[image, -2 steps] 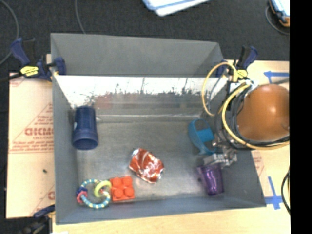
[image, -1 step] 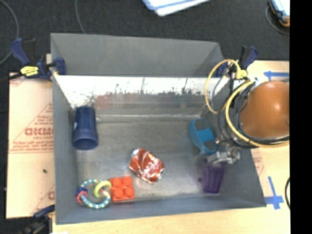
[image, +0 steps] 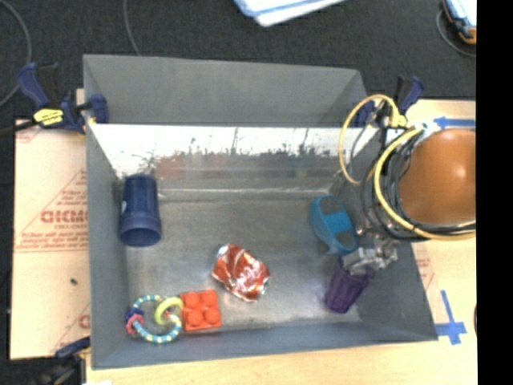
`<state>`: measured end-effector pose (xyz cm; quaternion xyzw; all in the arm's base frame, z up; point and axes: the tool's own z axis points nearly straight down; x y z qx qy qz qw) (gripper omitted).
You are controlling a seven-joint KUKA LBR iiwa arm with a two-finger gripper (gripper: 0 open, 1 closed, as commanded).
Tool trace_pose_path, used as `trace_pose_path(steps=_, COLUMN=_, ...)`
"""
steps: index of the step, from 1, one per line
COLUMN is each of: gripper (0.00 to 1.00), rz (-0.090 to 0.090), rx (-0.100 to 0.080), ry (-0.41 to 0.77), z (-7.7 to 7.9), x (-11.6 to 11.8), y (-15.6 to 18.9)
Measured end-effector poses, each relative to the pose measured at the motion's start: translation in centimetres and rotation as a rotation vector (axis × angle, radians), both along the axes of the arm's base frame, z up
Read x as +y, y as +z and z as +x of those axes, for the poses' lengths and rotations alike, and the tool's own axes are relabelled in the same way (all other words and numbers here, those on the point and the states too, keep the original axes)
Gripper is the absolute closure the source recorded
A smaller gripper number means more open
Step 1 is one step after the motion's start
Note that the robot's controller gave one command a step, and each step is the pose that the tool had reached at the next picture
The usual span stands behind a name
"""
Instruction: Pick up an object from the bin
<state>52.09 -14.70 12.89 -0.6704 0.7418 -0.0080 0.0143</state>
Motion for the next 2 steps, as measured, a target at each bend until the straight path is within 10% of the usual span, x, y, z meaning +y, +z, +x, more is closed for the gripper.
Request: trace_pose_path(steps=2, gripper=1.0, rz=-0.001, rx=-0.007, ry=-0.002, z=0.15, x=-0.06, y=2.02)
